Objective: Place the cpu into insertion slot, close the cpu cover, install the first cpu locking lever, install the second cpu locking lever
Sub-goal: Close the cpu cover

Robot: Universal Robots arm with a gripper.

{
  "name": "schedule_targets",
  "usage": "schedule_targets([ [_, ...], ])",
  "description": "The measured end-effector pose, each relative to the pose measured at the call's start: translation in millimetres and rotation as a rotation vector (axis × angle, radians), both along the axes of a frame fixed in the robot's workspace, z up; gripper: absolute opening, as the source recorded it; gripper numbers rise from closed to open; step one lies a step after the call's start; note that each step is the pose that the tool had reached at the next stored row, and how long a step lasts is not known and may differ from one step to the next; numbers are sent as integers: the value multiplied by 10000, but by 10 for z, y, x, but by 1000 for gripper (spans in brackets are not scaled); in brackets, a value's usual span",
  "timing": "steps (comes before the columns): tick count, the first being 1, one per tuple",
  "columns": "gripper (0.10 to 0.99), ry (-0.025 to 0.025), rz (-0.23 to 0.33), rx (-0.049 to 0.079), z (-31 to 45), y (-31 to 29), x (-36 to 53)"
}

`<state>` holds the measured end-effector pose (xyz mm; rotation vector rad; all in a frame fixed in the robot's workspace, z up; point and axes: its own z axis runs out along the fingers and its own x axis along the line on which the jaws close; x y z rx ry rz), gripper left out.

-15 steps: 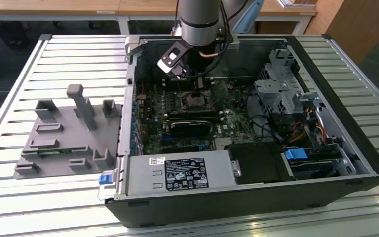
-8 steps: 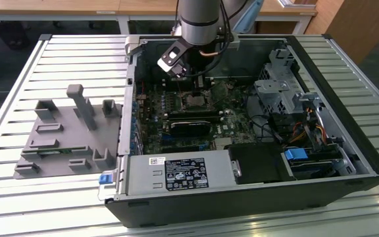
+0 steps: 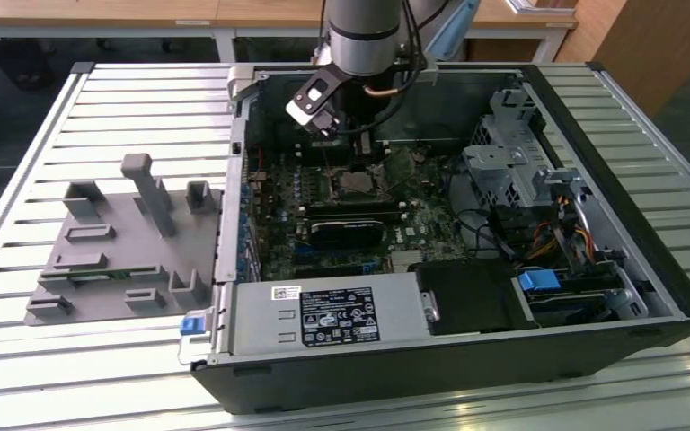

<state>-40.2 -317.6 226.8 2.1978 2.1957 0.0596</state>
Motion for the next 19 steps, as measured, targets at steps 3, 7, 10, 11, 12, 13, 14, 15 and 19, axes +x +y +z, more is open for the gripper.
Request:
schedule_targets([
  [3,106,0,0,0,91,0,0],
  [7,106,1,1,-2,244,0,0],
  [10,106,-1,2,2,255,-6,0],
  [11,106,0,2,0,255,-14,-1],
  [12,106,0,1,0,255,-24,-1],
  [13,106,1,0,0,255,-37,-2],
  [14,106,0,0,1,255,-54,-2],
  [15,106,-1,0,2,255,-74,-2],
  [19,106,-1,0,5,255,-135,9],
])
